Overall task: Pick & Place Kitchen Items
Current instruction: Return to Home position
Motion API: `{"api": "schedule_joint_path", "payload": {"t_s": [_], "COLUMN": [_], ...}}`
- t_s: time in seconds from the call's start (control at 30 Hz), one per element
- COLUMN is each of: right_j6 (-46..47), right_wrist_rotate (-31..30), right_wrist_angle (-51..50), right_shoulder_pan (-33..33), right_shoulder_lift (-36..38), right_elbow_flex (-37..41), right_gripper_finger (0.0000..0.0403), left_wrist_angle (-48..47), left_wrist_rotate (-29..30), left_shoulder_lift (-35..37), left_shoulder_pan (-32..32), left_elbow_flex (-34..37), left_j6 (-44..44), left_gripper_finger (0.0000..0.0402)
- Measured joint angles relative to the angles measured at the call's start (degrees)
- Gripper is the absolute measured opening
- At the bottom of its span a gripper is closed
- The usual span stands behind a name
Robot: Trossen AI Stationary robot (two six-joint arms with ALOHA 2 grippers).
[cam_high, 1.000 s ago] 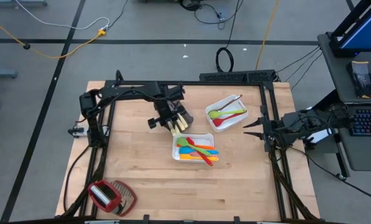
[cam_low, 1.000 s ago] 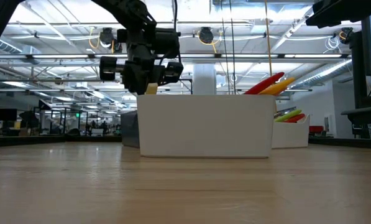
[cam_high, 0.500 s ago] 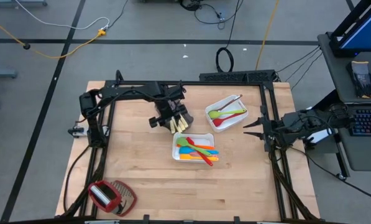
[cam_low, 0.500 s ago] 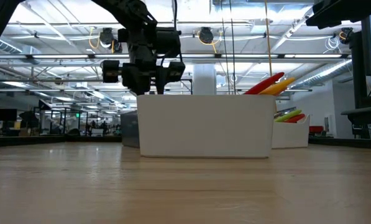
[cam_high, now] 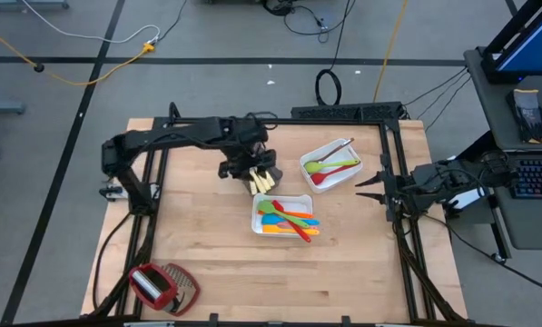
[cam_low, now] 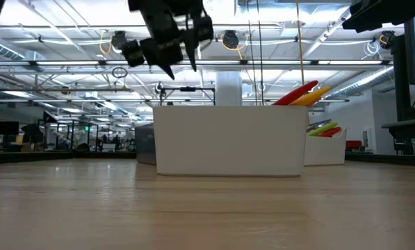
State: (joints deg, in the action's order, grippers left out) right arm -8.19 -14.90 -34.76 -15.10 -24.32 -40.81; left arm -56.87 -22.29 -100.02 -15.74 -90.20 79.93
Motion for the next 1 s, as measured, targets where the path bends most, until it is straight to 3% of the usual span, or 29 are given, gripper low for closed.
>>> {"api": "schedule_joint_path", "payload": {"t_s": [0.3,0.57,0.87,1.0], "right_j6": [0.0,0.0,0.1,5.1], "right_wrist_rotate": [0.0,0.0,0.0,0.0], "right_wrist_angle": [-0.6,-0.7,-0.7,-0.7], "right_shoulder_pan": [0.0,0.0,0.0,0.0], "right_shoulder_lift": [0.0,0.0,0.0,0.0], "right_elbow_flex": [0.0,0.0,0.0,0.0], "right_gripper_finger": [0.0089,0.0089,0.0089,0.0089], "left_wrist_angle": [-0.2,0.2,0.0,-0.2], "left_wrist_rotate": [21.3,39.4,45.4,48.1], "left_shoulder_lift": [13.2,22.6,26.4,26.6], "left_shoulder_pan": [10.0,20.8,31.6,35.2], "left_elbow_flex": [-0.8,-0.9,-0.8,-0.8], "left_j6": [-20.0,-21.4,-30.9,-35.0], "left_gripper_finger": [0.0207,0.0207,0.0207,0.0207]}}
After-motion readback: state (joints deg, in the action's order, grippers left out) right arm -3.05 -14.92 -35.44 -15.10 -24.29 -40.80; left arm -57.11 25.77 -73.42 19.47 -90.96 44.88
